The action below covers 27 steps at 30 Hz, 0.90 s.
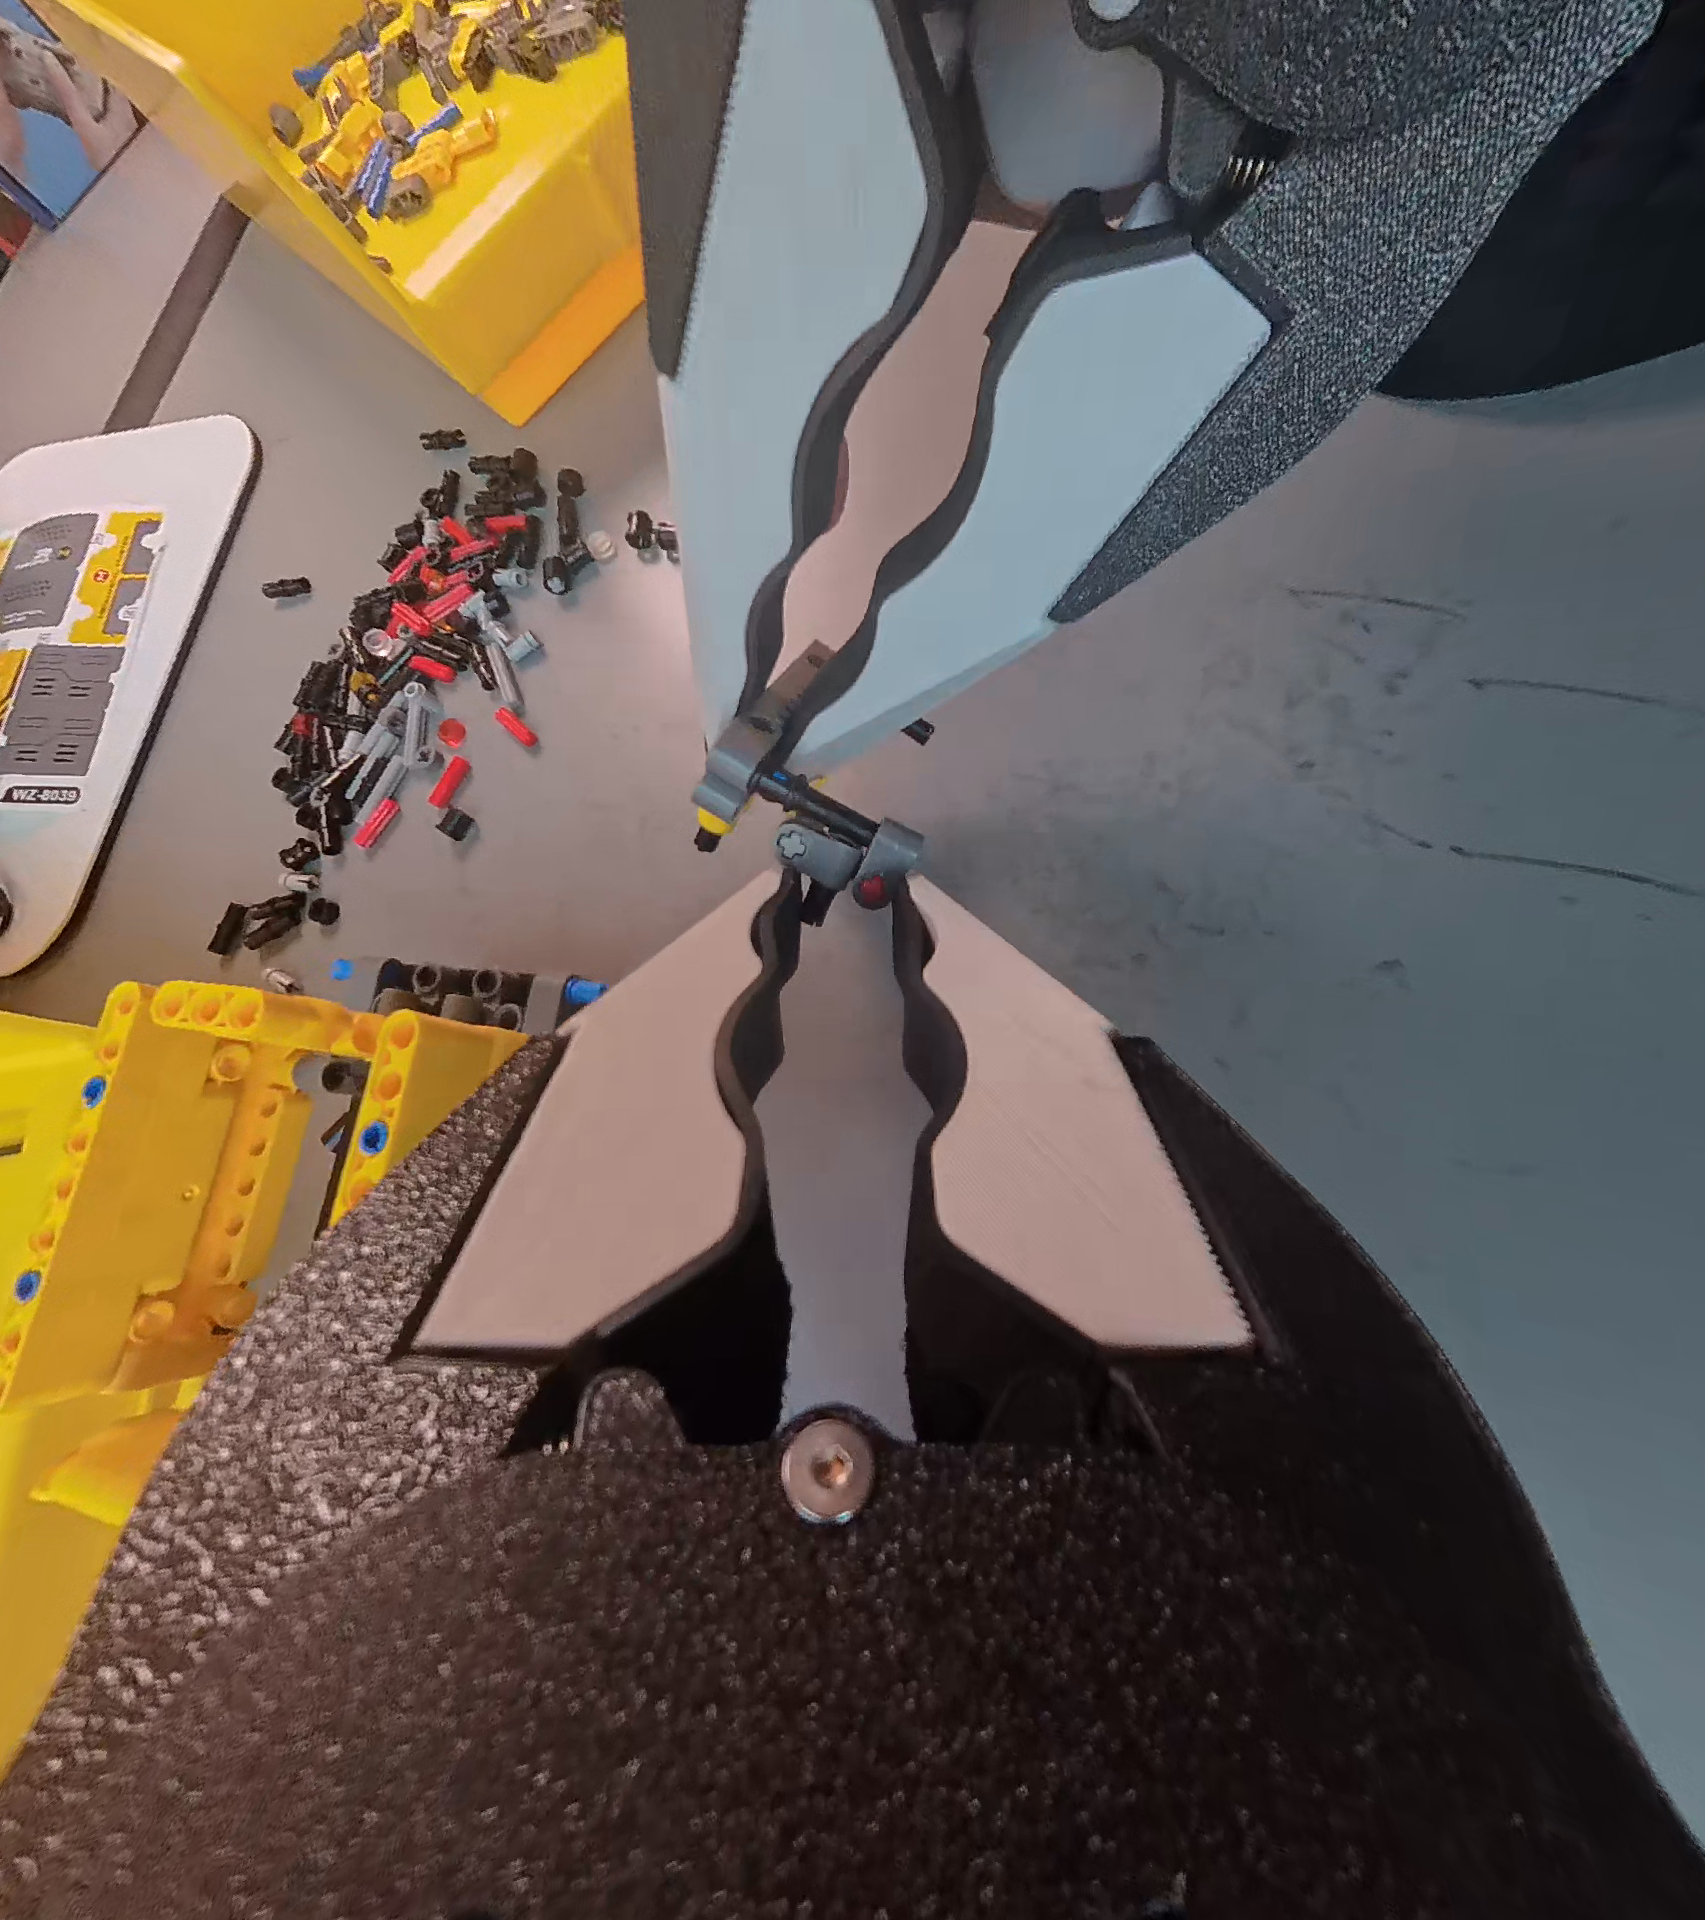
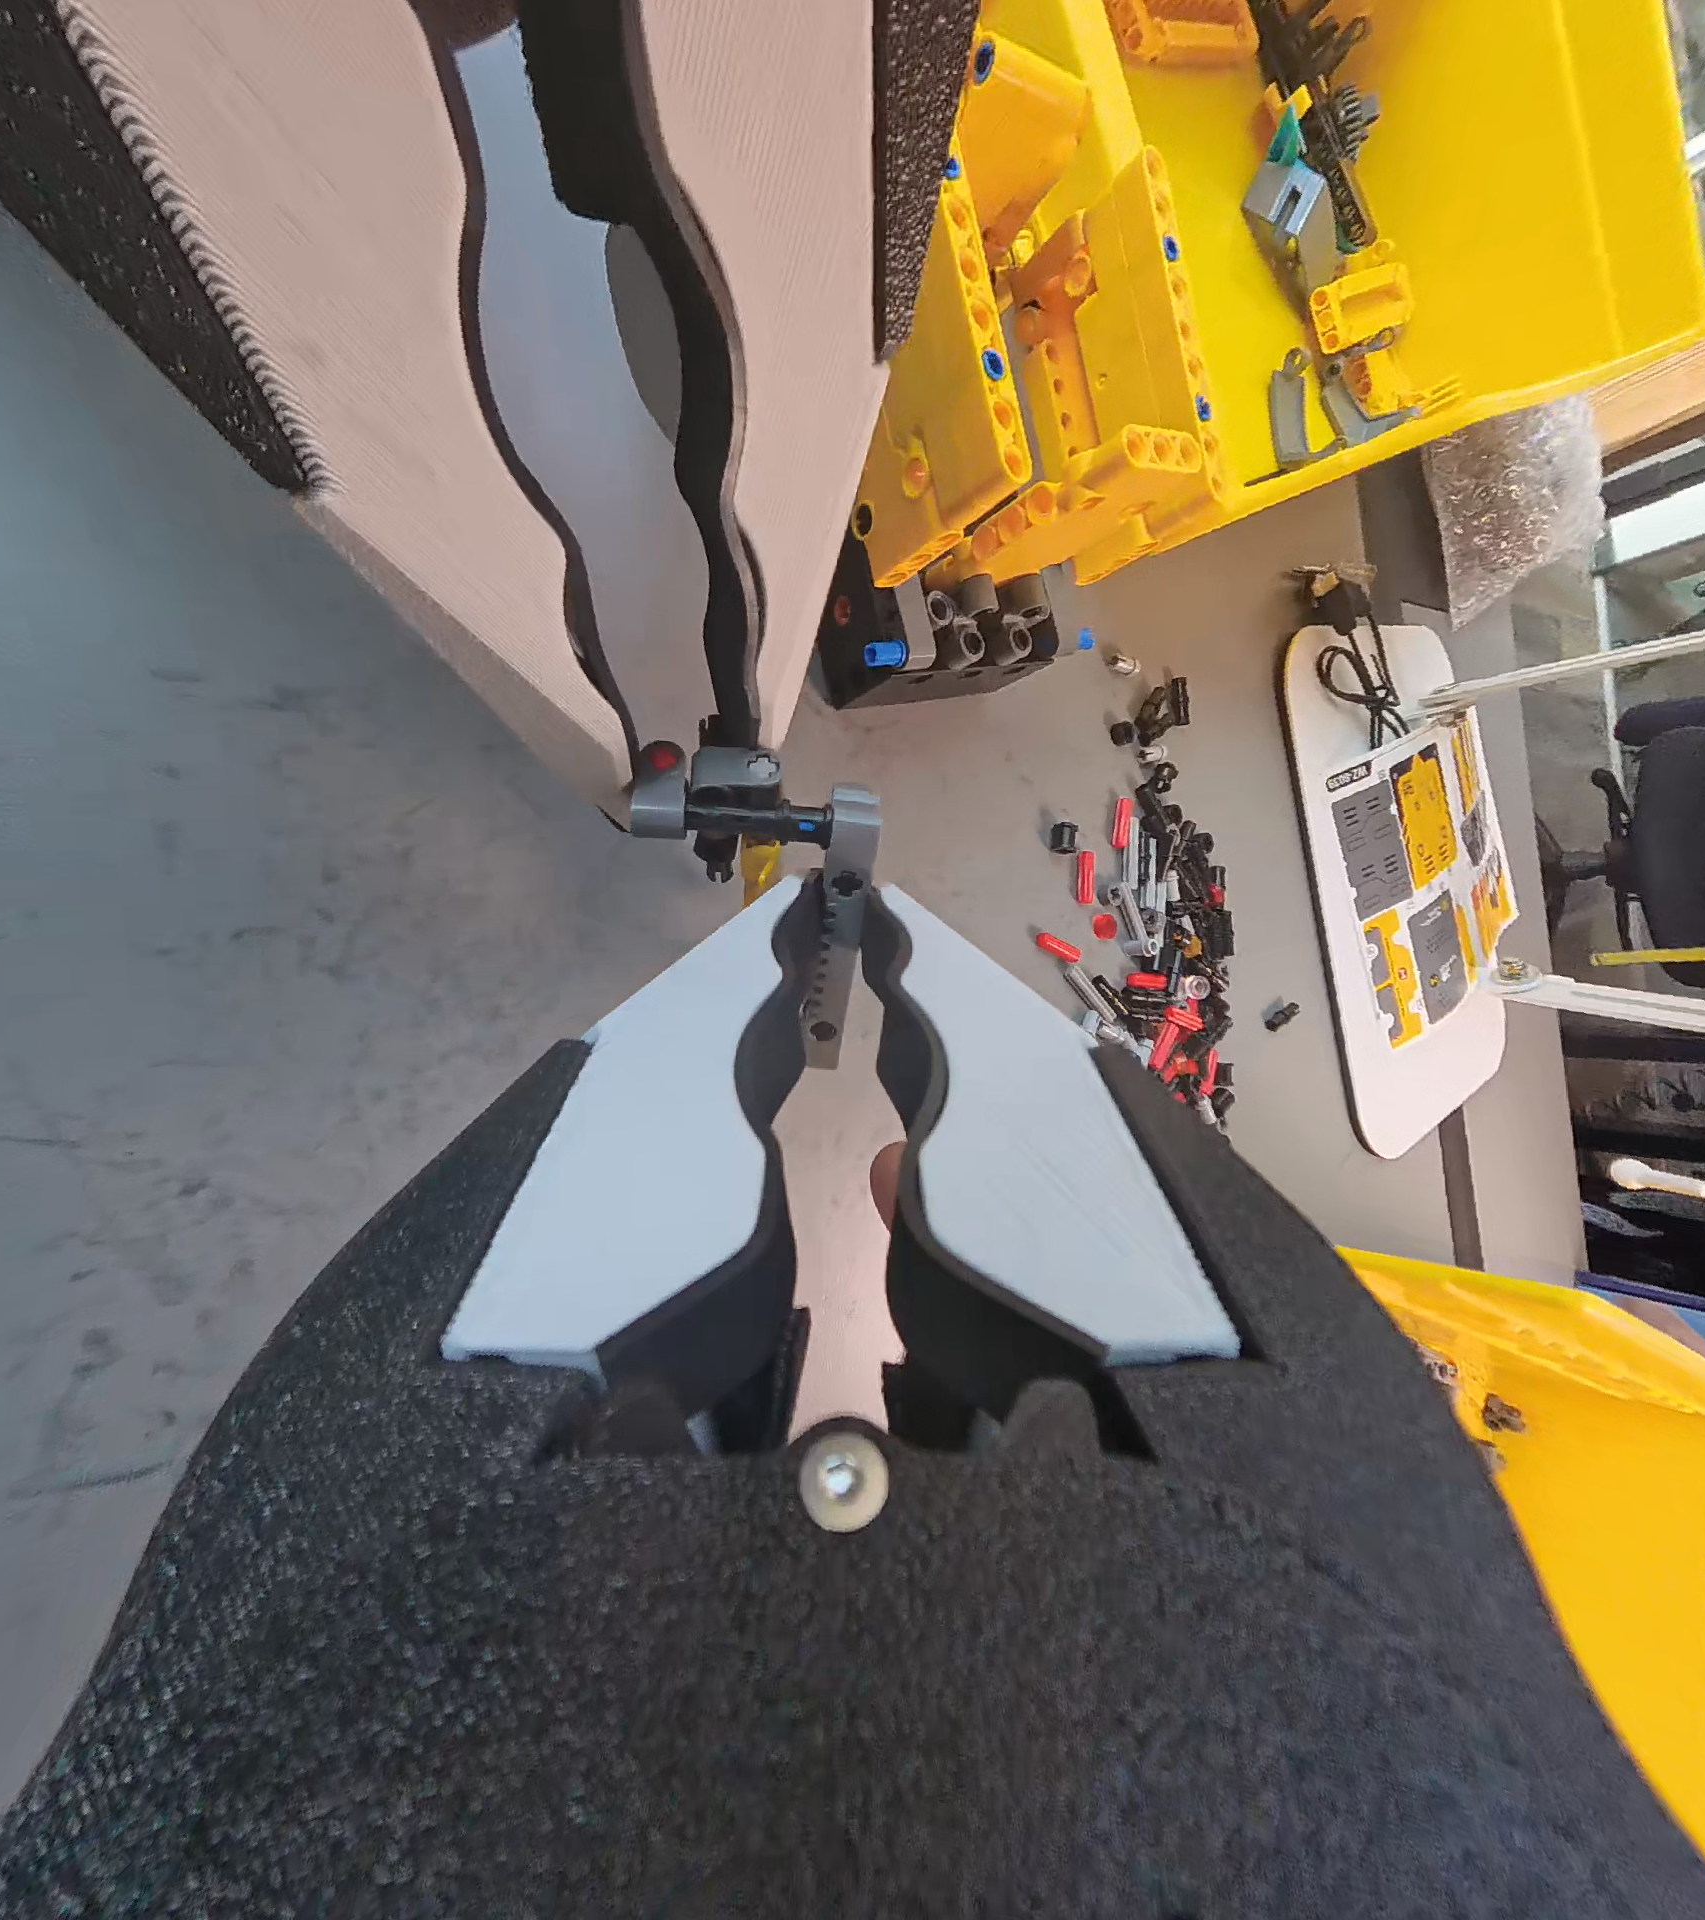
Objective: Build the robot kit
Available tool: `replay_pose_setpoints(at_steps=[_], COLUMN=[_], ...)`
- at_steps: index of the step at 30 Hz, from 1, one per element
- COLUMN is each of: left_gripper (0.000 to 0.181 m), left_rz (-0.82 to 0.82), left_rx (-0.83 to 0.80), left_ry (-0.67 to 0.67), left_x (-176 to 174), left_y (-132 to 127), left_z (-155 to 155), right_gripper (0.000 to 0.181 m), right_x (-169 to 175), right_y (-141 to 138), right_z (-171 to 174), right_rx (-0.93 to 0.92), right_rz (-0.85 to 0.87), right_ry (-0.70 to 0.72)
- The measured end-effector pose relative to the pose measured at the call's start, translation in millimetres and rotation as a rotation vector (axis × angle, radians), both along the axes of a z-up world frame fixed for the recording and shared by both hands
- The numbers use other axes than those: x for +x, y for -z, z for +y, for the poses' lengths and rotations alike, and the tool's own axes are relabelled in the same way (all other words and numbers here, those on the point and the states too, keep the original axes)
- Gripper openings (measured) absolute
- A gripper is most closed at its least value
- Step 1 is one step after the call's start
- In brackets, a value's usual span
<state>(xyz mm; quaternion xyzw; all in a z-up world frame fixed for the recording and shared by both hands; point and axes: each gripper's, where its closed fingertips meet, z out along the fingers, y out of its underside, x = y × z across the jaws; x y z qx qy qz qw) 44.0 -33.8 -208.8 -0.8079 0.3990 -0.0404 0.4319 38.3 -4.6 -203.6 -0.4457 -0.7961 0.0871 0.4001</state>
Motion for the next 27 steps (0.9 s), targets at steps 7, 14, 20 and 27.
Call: replay_pose_setpoints(at_steps=[7, 14, 20, 27], left_gripper=[0.015, 0.015, 0.014, 0.014], left_rz=[-0.012, 0.037, 0.034, 0.088], left_rx=[0.004, 0.014, 0.009, 0.031], left_ry=[-0.004, 0.018, 0.03, 0.056], left_x=[3.2, 5.6, 5.5, 7.4], left_y=[-1.3, 1.8, 2.9, 7.0], left_z=[5.4, 6.3, 2.6, -0.1], right_gripper=[0.004, 0.005, 0.005, 0.005], right_x=[2.5, 3.5, 3.3, 6.8], right_y=[-3.5, -1.6, 0.1, 5.0], right_z=[4.8, 5.4, 1.0, -2.4], right_rx=[0.036, 0.072, 0.062, 0.088], right_rz=[-0.006, -0.021, -0.028, -0.029], right_ry=[0.008, -0.012, -0.047, -0.077])
